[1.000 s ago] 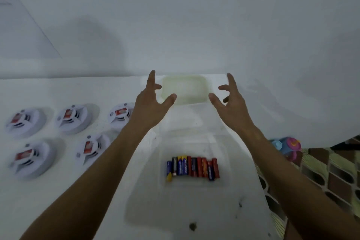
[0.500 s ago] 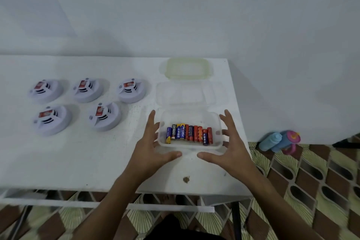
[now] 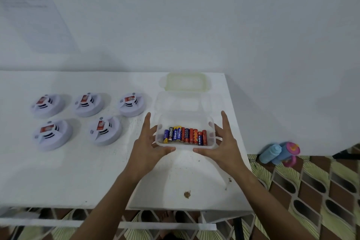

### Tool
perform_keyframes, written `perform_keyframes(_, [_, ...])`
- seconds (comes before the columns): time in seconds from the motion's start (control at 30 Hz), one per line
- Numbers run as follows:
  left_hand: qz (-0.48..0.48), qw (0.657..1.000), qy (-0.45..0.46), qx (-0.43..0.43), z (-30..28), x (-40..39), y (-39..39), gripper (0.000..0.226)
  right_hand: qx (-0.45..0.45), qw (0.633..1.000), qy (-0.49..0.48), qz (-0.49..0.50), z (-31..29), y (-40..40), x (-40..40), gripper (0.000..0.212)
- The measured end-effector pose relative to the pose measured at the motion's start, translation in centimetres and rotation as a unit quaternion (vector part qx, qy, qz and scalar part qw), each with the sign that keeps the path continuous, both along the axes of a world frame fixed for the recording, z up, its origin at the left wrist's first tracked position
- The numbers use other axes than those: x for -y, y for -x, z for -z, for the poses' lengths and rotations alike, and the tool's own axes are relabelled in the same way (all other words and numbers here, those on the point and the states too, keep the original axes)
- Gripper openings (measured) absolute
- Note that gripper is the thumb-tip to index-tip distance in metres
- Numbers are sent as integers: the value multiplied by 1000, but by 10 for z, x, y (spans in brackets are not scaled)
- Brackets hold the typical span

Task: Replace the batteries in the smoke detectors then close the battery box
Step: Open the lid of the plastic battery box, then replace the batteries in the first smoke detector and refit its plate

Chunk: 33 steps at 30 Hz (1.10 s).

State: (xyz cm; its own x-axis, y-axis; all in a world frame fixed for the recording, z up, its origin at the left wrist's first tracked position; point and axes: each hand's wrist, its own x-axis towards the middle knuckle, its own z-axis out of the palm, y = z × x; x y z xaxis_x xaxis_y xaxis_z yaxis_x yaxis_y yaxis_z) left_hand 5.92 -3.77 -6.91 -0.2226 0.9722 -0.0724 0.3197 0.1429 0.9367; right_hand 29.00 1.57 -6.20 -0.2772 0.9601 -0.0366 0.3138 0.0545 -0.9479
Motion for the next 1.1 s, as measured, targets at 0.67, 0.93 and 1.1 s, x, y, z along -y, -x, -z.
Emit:
perform_keyframes(0.67, [43,985,30,-165,-38,-15,24,116,122,991,-45,-29,-40,5,-15,136])
perform_keyframes(0.93, [-85,970,-51,-220,-71,14,109,94,96,980,-96,-145,-60,103,8,118])
perform_keyframes(1.1, [-111,973,-27,-200,-67,34,167,97,95,967,-72,-223,-50,189,12,115])
